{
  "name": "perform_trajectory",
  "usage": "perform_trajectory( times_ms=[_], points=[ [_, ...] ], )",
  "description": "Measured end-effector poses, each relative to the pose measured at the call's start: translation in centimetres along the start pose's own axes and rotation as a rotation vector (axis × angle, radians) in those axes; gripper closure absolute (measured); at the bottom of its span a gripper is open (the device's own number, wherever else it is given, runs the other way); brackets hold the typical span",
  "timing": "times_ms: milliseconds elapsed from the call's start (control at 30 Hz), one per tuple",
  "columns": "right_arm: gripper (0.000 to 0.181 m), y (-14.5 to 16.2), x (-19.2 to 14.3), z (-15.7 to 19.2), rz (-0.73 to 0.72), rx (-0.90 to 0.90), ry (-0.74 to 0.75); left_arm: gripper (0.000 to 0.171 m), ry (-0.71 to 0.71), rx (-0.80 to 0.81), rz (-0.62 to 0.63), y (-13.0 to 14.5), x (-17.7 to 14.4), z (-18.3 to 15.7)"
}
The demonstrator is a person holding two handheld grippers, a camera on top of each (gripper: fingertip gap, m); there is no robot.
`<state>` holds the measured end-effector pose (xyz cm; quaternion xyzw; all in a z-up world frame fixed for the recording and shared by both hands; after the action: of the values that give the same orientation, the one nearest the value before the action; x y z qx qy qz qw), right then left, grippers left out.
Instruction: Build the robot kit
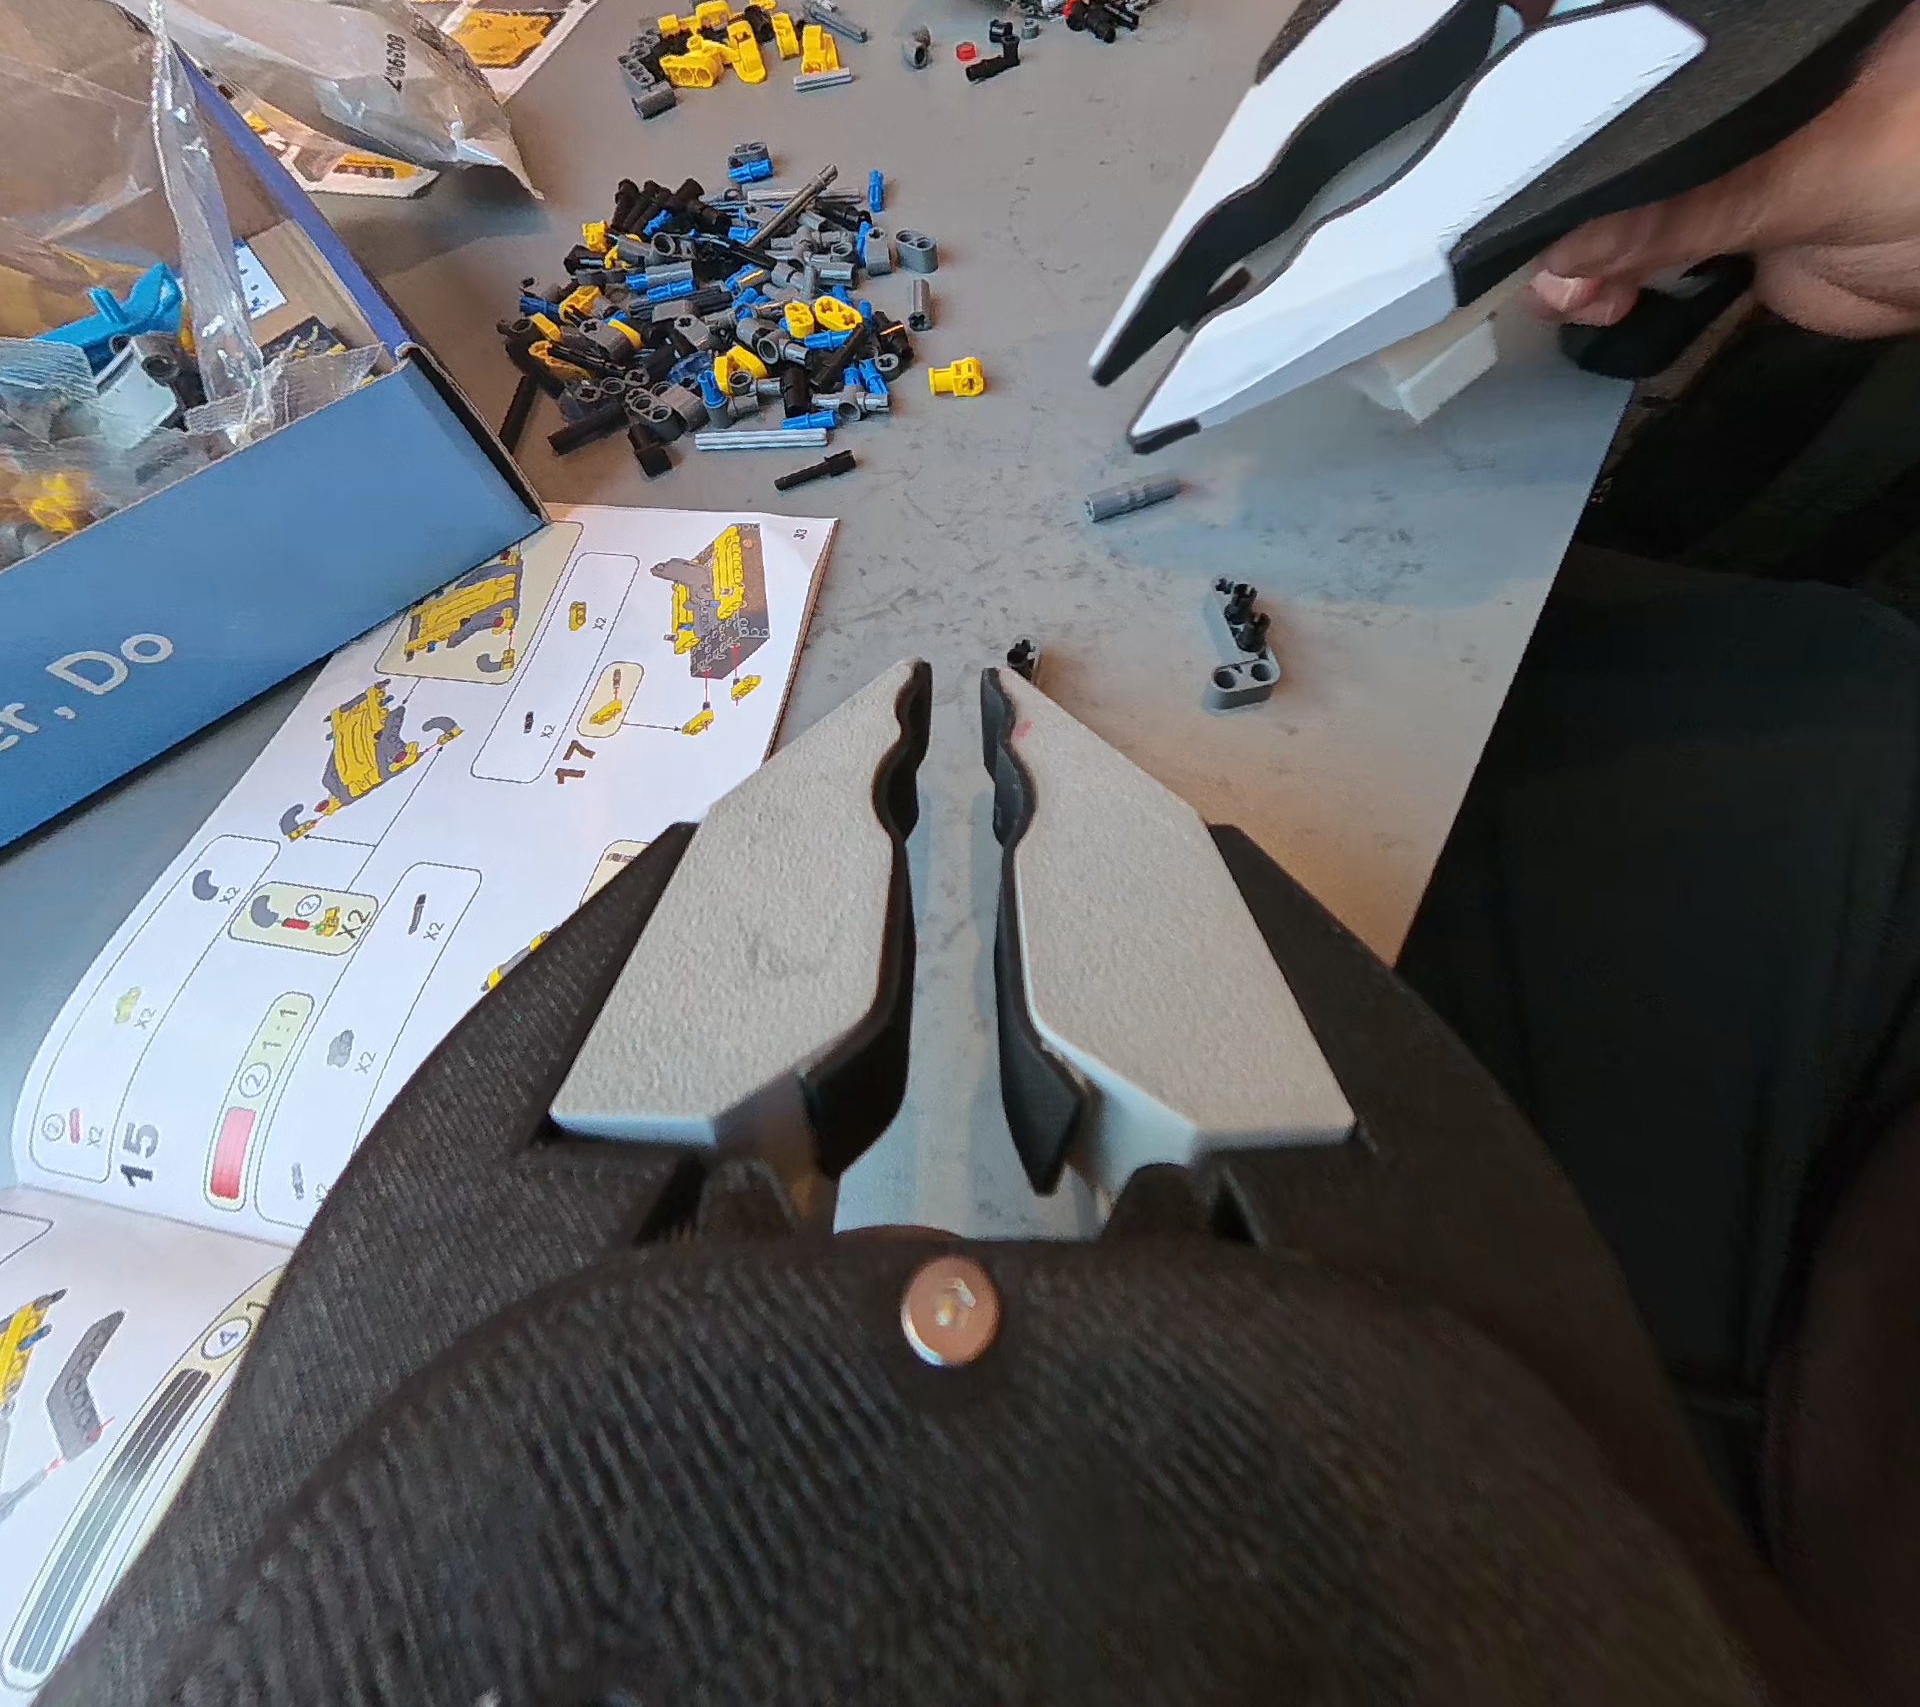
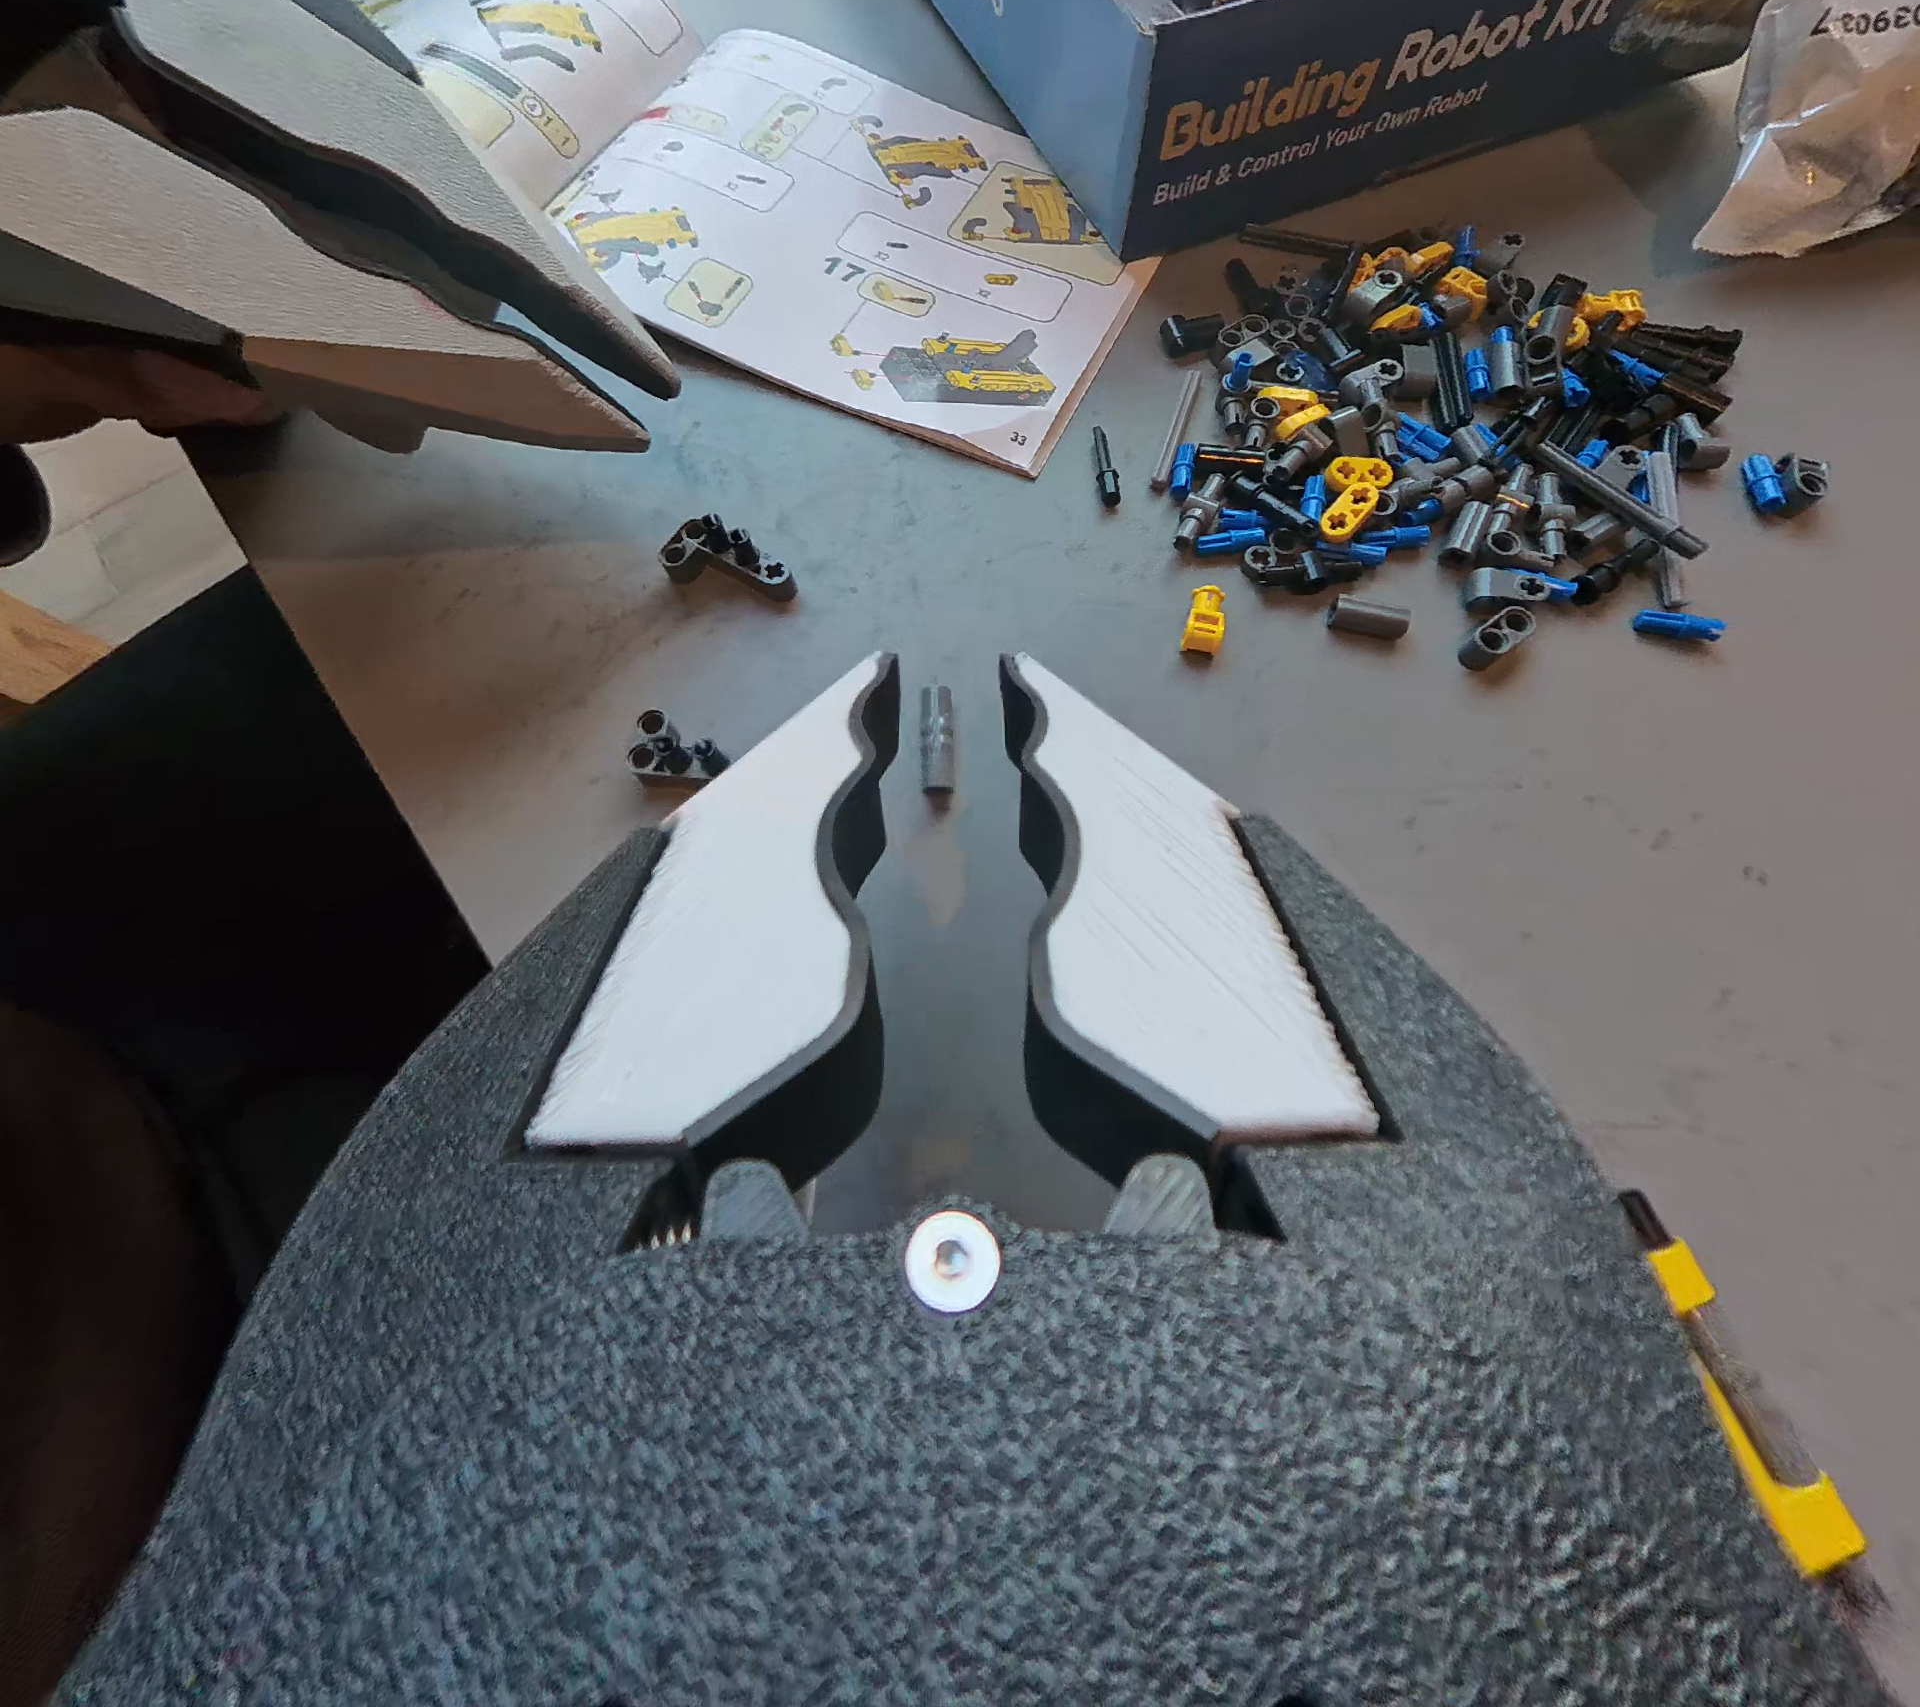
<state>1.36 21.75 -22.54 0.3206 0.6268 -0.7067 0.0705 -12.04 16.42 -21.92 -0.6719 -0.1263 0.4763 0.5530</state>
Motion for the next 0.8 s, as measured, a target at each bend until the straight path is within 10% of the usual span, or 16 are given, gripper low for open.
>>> perform_trajectory(
  times_ms=[100, 400, 800],
  points=[
    [0.181, 0.4, -1.0, -0.5, -0.004, -0.001, 0.065, 0.165, -0.002, 0.000, 0.002, 0.0, 0.0, 0.0],
    [0.165, 1.9, -4.3, -4.1, 0.099, 0.017, 0.278, 0.166, -0.007, -0.001, 0.020, 0.1, 0.2, 0.0],
    [0.162, 2.5, -3.6, -2.9, 0.222, -0.116, 0.037, 0.165, 0.001, -0.007, 0.024, 0.2, 0.3, 0.0]
  ],
)
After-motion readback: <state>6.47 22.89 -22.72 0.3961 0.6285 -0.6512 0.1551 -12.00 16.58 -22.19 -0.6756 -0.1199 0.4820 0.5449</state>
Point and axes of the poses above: each gripper's, where its closed fingertips meet, x out along the fingers, y out of its underside, z = x × y across the jaws, the point moved 5 cm from there along -x, back along the fingers, and after that the axes turned 2 degrees about -x, right-handed, at the moved point
